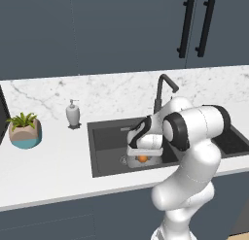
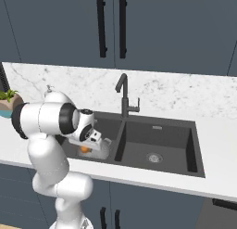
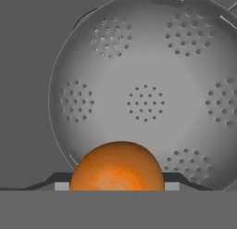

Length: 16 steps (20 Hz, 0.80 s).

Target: Put the colander in the sink, put the tangerine in the colander, and turn on the sink faucet and pour water over the colander.

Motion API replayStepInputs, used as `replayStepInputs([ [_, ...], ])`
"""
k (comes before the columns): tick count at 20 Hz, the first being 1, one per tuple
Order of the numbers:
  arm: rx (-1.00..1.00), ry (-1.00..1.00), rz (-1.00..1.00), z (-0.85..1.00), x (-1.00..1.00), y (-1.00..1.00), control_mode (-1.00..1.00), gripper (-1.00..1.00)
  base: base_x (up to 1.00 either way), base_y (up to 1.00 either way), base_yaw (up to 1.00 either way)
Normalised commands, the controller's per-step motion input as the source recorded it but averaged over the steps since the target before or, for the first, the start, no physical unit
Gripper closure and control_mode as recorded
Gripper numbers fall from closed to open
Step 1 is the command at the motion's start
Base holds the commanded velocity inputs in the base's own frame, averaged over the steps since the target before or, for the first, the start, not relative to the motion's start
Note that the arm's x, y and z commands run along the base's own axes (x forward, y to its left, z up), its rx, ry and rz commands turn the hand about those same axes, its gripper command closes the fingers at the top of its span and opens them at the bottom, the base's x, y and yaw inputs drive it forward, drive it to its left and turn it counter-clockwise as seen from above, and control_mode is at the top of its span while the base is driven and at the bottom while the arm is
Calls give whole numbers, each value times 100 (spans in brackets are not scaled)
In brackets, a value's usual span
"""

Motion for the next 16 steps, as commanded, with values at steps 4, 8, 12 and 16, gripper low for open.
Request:
replayStepInputs([
  [4,-5,0,0,-30,9,-6,-100,100,0,0,0],
  [8,0,0,0,-9,22,-7,-100,100,0,0,0],
  [12,0,0,0,-1,19,-2,-100,100,0,0,0],
  [16,0,0,0,-2,19,-1,-100,100,0,0,0],
])
